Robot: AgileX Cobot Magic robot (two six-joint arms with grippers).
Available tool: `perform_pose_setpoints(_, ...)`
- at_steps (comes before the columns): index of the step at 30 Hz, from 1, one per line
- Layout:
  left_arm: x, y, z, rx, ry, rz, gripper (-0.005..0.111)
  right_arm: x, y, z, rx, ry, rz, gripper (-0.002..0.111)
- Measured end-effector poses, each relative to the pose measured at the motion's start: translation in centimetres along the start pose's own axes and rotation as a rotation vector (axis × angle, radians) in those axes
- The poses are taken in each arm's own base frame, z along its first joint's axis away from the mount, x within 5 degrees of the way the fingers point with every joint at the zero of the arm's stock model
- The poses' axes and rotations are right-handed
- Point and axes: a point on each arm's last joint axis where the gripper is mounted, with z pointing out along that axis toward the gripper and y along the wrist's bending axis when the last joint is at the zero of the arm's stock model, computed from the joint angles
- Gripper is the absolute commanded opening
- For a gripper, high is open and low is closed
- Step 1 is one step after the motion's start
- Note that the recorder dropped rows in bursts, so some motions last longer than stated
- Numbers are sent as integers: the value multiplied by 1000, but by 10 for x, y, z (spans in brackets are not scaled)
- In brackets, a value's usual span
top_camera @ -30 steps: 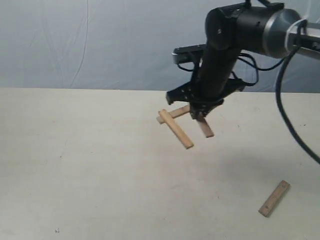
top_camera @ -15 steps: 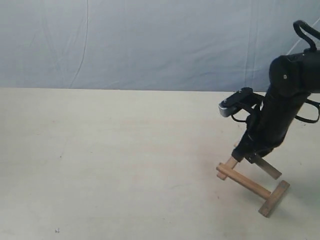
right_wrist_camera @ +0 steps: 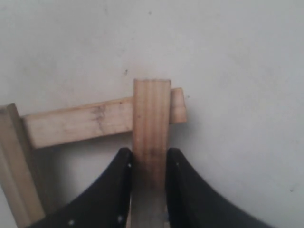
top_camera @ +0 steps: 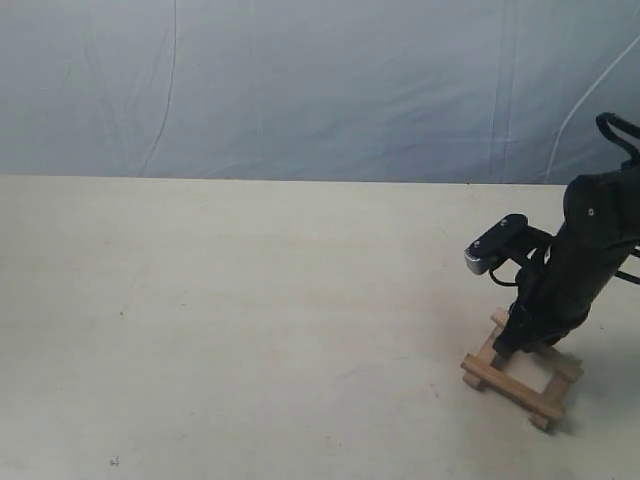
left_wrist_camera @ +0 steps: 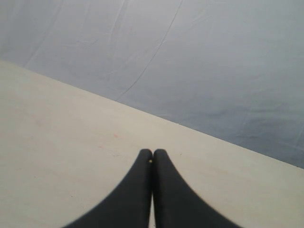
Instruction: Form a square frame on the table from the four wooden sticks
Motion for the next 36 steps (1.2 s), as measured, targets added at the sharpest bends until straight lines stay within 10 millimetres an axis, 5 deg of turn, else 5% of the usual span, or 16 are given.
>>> perform_pose_setpoints(10, 0, 0, 0, 0, 0, 0, 0, 1, 0, 6, -7, 21, -3, -1)
perform_pose_setpoints(19, 0, 0, 0, 0, 0, 0, 0, -46, 2, -40, -163, -171, 417, -1)
perform_pose_setpoints(24, 0, 0, 0, 0, 0, 0, 0, -78, 40, -50, -182, -182, 503, -1)
perform_pose_setpoints(36, 0, 0, 0, 0, 0, -2, 0, -137, 120, -10, -120, -138, 708, -1)
